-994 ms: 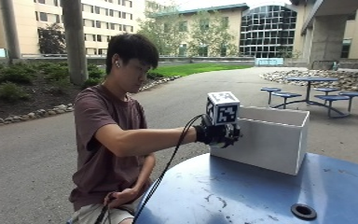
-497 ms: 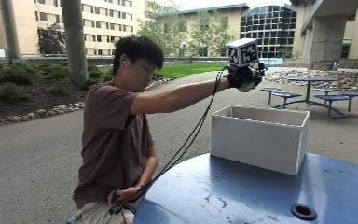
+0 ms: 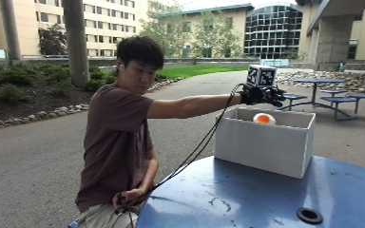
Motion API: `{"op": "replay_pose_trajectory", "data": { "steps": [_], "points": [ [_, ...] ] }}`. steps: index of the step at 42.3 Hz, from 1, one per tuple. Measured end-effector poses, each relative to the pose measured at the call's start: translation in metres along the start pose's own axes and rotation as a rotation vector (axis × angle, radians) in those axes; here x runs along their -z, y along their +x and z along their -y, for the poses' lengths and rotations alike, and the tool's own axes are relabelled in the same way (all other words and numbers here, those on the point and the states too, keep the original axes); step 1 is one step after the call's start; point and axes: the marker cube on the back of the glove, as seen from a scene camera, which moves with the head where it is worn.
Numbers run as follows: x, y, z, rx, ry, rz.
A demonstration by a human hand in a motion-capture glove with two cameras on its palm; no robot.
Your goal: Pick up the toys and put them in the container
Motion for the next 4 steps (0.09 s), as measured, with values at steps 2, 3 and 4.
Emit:
{"op": "replay_pose_trajectory", "data": {
  "steps": [2,3,4],
  "points": [
    [-0.004,-0.006,0.005,0.030,0.026,0.008],
    [-0.005,-0.010,0.007,0.034,0.040,0.012],
    [-0.007,-0.014,0.009,0.029,0.052,0.015]
  ]
}}
